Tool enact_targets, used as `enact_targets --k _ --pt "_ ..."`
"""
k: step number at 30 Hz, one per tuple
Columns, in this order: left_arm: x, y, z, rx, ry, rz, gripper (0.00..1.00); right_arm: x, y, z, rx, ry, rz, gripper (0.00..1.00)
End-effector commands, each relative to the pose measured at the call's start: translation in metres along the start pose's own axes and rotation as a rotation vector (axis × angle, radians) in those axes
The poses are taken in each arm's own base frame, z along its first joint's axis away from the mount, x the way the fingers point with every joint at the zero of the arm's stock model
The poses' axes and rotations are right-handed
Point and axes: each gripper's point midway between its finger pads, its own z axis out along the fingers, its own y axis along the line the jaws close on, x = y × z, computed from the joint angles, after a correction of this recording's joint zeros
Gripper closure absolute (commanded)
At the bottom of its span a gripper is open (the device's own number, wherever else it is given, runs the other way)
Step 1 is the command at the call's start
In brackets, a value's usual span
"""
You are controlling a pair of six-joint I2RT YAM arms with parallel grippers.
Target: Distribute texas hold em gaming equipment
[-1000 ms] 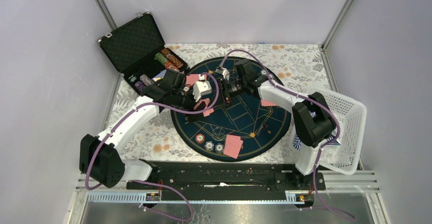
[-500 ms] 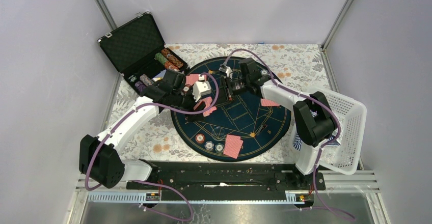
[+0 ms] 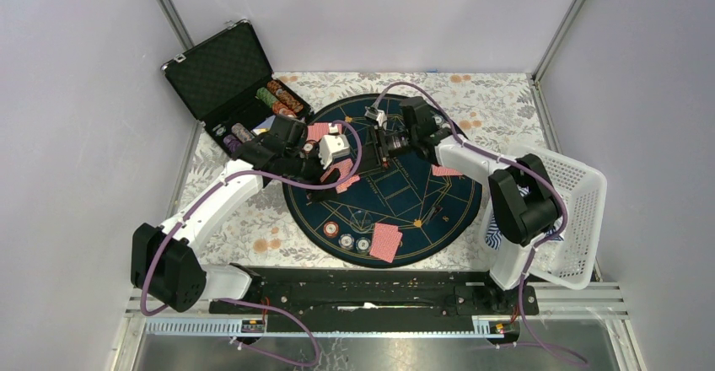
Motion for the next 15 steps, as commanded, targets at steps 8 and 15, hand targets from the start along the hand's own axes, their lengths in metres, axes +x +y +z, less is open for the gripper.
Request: enact_targets --k 8,15 --pt "-0.027 0.0 -0.01 -0.01 -0.092 0.062 1.0 -0.001 0.032 -0.003 -0.091 -0.043 -0.017 0.52" --pt "-0.03 0.002 -0.011 -0.011 -0.104 0.045 1.0 -0.001 0.024 0.001 -0.058 -0.054 0.009 0.63"
